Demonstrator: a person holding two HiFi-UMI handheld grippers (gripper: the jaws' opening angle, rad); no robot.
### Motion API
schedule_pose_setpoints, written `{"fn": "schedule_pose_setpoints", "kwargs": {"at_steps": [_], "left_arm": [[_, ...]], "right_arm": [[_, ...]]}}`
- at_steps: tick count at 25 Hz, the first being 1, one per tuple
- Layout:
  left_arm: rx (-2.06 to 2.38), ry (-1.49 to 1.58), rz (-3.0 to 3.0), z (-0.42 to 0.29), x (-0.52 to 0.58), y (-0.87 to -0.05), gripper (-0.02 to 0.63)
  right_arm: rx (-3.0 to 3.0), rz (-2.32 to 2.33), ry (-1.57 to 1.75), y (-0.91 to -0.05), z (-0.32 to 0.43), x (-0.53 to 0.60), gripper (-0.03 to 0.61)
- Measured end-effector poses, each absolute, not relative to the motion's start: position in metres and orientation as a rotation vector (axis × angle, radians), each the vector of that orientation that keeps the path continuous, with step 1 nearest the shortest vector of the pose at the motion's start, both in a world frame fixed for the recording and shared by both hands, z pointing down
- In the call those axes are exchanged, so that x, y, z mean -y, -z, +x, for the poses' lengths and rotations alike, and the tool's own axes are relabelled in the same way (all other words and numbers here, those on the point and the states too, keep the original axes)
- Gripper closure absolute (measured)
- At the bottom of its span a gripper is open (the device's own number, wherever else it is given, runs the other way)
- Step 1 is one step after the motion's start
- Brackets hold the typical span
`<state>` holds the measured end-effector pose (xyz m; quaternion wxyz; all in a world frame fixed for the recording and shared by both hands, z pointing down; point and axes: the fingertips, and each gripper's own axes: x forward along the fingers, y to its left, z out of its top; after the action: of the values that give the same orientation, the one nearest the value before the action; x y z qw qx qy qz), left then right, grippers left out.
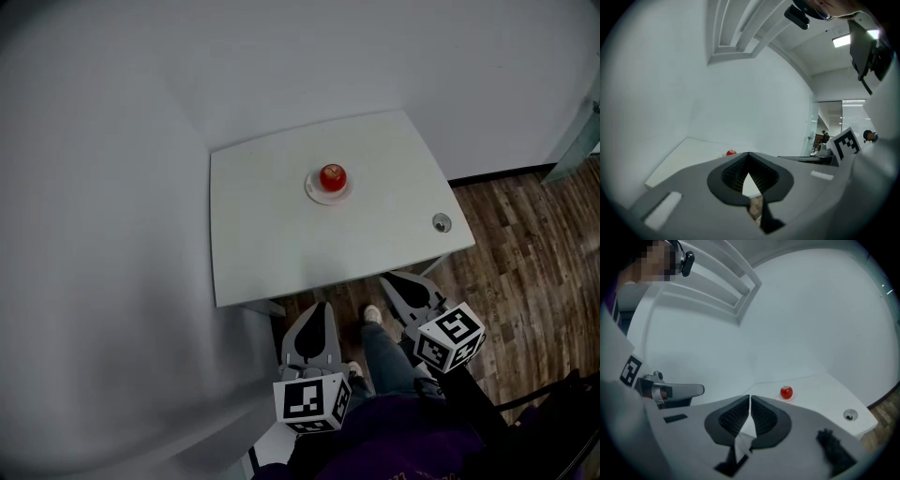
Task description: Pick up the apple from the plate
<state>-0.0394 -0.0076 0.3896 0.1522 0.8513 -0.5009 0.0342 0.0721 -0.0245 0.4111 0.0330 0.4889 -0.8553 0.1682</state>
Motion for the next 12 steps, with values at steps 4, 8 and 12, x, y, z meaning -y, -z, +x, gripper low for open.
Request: {"fn": "schedule_pose_setpoints", "kwargs": {"at_steps": [4,8,12], "left_arm": [[1.467,-0.102,2.410,-0.035,0.048,-0.394,0.607],[1.502,-0.096,2.385,-0.026,0.092,-0.396,0.607],[1.529,-0.124,2.359,-0.017,0.135,-0.402,0.607]], "right_arm": [[2.648,1.447,-0.521,-0.415,0.073,0.066,0.566],[2.647,1.405,-0.529,-0.420,0.082,0.115,0.566],[2.647,1.360,-0.530,-0.425,0.091,0.165,0.565]]}}
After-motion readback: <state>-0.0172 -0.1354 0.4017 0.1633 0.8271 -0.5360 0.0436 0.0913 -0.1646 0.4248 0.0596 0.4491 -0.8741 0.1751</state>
